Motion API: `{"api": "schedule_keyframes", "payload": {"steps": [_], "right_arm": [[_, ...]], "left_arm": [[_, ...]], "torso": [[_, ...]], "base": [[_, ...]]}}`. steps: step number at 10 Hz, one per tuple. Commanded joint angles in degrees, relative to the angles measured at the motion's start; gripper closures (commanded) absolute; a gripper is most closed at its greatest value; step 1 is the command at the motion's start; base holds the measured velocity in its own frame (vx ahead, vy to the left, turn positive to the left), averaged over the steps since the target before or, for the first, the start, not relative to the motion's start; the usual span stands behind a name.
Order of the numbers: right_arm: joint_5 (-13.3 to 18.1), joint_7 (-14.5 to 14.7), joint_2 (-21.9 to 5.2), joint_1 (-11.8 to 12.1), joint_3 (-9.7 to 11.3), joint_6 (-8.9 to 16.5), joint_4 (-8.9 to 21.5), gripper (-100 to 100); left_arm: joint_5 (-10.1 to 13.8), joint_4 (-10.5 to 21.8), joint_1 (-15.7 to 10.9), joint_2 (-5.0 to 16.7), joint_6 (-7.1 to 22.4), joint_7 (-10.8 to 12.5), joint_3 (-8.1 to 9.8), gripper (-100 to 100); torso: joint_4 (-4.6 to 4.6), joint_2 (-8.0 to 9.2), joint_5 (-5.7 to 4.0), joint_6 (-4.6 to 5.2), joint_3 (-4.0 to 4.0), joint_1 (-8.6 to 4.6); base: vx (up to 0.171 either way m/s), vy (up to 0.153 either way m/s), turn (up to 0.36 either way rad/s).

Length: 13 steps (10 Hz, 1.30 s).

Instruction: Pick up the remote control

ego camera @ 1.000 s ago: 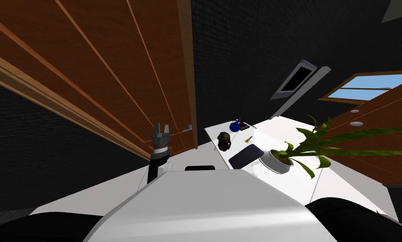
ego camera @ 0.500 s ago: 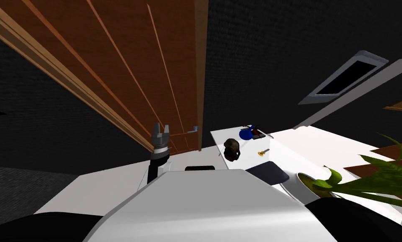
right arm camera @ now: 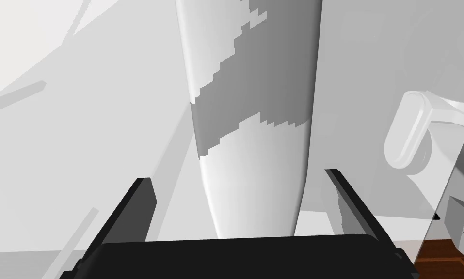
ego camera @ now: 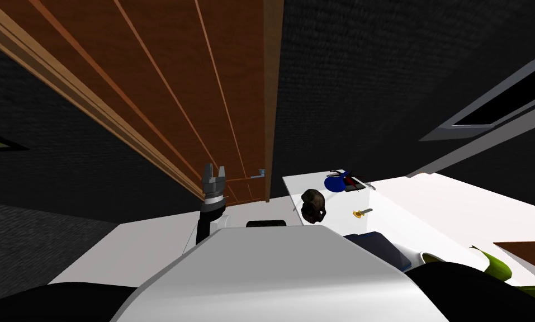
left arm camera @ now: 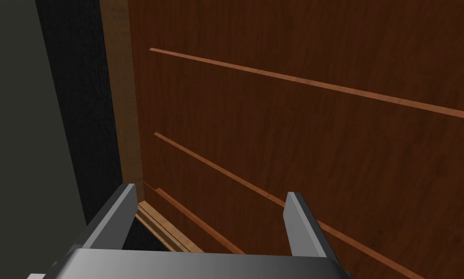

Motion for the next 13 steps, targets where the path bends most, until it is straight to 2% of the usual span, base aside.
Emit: {"api": "schedule_keyframes", "payload": {"steps": [1, 2, 4, 5, 7, 8, 10, 11, 12, 13], "right_arm": [[0.1, 0.87, 0.61, -0.62, -0.12, -0.92, 2.03, -100], [0.3, 2.52, 2.01, -2.08, -0.5, -2.84, 4.28, -100], [0.3, 2.52, 2.01, -2.08, -0.5, -2.84, 5.79, -100], [0.5, 4.17, 3.41, -3.54, -0.89, -4.76, 7.42, -100], [0.5, 4.17, 3.41, -3.54, -0.89, -4.76, 9.55, -100], [0.7, 5.82, 4.81, -5.01, -1.27, -6.68, 11.34, -100], [0.7, 5.82, 4.81, -5.01, -1.27, -6.68, 13.32, -100], [0.9, 7.46, 6.21, -6.47, -1.66, -8.59, 15.62, -100], [0.9, 7.46, 6.21, -6.47, -1.66, -8.59, 17.07, -100], [1.1, 9.11, 7.62, -7.93, -2.04, -10.51, 18.94, -100]], "left_arm": [[0.0, 0.0, 0.0, 0.0, 0.0, 0.0, 0.0, 0], [0.0, 0.0, 0.0, 0.0, 0.0, 0.0, 0.0, 0], [0.0, 0.0, 0.0, 0.0, 0.0, 0.0, 0.0, 0], [0.0, 0.0, -0.01, 0.0, 0.0, 0.0, 0.0, 0], [0.0, 0.0, 0.0, 0.0, 0.0, 0.0, 0.0, 0], [0.0, 0.0, -0.01, 0.0, 0.0, 0.0, 0.0, 0], [0.0, 0.0, 0.0, 0.0, 0.0, 0.0, 0.0, 0], [0.0, 0.0, -0.01, 0.0, 0.0, 0.0, 0.0, 0], [0.0, 0.0, 0.0, 0.0, 0.0, 0.0, 0.0, 0], [0.0, 0.0, -0.01, 0.0, 0.0, 0.0, 0.0, 0]], "torso": [[0.0, 0.0, 0.0, 0.0, 0.0, 0.0], [0.0, 0.01, 0.01, -0.01, 0.0, 0.01], [0.0, 0.02, 0.01, -0.02, 0.0, 0.0], [0.0, 0.06, 0.02, -0.02, 0.03, 0.01], [0.0, 0.03, 0.02, -0.02, 0.01, 0.0], [0.01, 0.06, 0.03, -0.03, 0.03, 0.01], [0.0, 0.03, 0.03, -0.03, 0.01, 0.01], [0.01, 0.07, 0.03, -0.03, 0.03, 0.01], [0.01, 0.05, 0.01, -0.01, 0.03, -0.01], [0.0, 0.04, 0.02, -0.03, 0.02, 0.0]], "base": [[0.033, -0.003, -0.041], [0.035, -0.012, -0.073], [0.023, -0.004, -0.009], [0.027, -0.007, -0.07], [0.023, -0.001, -0.014], [0.025, -0.004, -0.054], [0.022, -0.001, -0.022], [0.023, -0.007, -0.068], [0.028, -0.004, -0.038], [0.04, -0.004, -0.067]]}}
